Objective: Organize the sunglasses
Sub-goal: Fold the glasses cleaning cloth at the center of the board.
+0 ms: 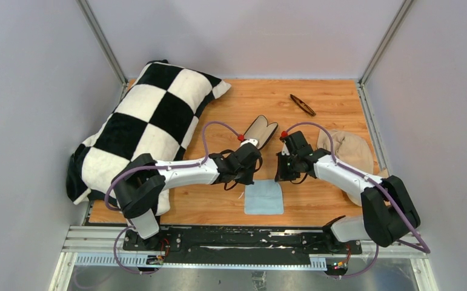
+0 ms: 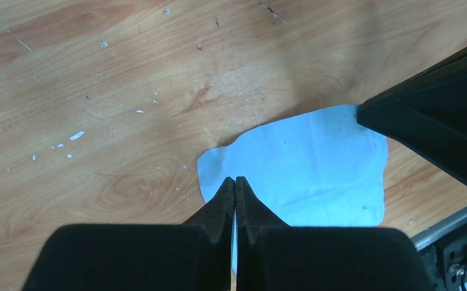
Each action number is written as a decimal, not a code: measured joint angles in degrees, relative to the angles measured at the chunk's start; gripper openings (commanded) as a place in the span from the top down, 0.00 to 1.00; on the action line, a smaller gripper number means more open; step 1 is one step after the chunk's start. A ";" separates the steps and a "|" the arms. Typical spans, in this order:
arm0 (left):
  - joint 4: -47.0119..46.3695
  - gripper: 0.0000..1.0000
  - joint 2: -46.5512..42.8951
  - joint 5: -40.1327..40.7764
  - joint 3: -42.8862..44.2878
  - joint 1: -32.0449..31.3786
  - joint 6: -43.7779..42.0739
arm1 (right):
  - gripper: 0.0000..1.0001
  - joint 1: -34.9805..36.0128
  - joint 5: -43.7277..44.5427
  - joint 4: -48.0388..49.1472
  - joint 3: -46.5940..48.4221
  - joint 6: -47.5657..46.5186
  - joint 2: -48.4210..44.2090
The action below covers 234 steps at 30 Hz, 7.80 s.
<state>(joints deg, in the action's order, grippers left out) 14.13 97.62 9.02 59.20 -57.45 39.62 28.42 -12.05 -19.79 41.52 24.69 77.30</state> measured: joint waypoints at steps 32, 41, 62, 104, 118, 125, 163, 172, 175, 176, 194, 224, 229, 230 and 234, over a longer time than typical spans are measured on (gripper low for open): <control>3.54 0.66 6.40 2.67 3.45 0.70 -0.22 | 1.00 0.00 0.04 -1.29 -0.22 -0.37 -1.09; 1.86 0.76 7.52 2.25 4.09 0.74 -0.02 | 1.00 0.00 0.09 -1.31 -0.55 -0.39 -1.51; -0.74 1.00 8.09 0.81 3.74 1.31 0.26 | 1.00 0.00 0.50 -1.27 -0.96 -0.39 -0.92; -7.52 1.00 -4.24 -6.97 -7.19 1.97 -0.24 | 1.00 0.00 1.29 -1.33 -2.93 -0.79 -5.62; -7.52 1.00 -5.35 -9.55 -9.22 -0.42 -0.04 | 1.00 0.02 -0.50 -4.13 -4.55 -2.12 -10.58; -7.43 1.00 -5.35 -10.43 -9.86 -1.62 0.94 | 1.00 1.18 -2.16 -4.90 -9.92 -0.85 -14.23; -2.38 1.00 -4.07 -5.49 -1.77 -0.52 -3.30 | 1.00 3.50 4.11 -2.97 -5.27 -1.99 -12.81; -2.05 1.00 -0.96 -5.38 -1.33 0.70 -5.03 | 1.00 3.50 4.59 -1.11 -5.22 -2.27 -11.50; -2.32 1.00 -0.96 -5.38 -1.36 0.70 -5.03 | 1.00 3.50 4.59 -0.70 -5.84 -2.27 -11.96; -2.47 1.00 -0.96 -5.38 -1.36 0.70 -5.05 | 1.00 3.50 4.59 -0.68 -6.12 -2.29 -11.98; -4.68 1.00 -1.05 -8.87 -4.22 0.66 -4.70 | 1.00 3.52 1.70 -0.92 -10.73 -1.99 -16.06; -6.23 0.91 -3.23 -10.23 -8.96 -1.64 -0.59 | 0.82 5.60 -2.08 -1.27 -15.93 -0.26 -19.63; -6.05 0.72 -6.95 -10.34 -10.84 -2.36 0.33 | 0.73 5.66 -5.53 -1.31 -15.93 -0.98 -21.94; -6.05 0.68 -7.56 -10.38 -11.13 -2.64 0.59 | 0.72 5.66 -6.29 -1.29 -15.96 -1.16 -22.53; -5.70 0.63 -8.20 -10.78 -11.82 -3.45 1.31 | 0.71 5.66 -7.98 -1.40 -16.04 -1.40 -24.00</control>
<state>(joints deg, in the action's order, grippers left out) 8.43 89.43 -1.76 47.37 -60.90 40.93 34.09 -20.03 -21.19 25.47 23.29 53.30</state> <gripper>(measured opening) 0.355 0.289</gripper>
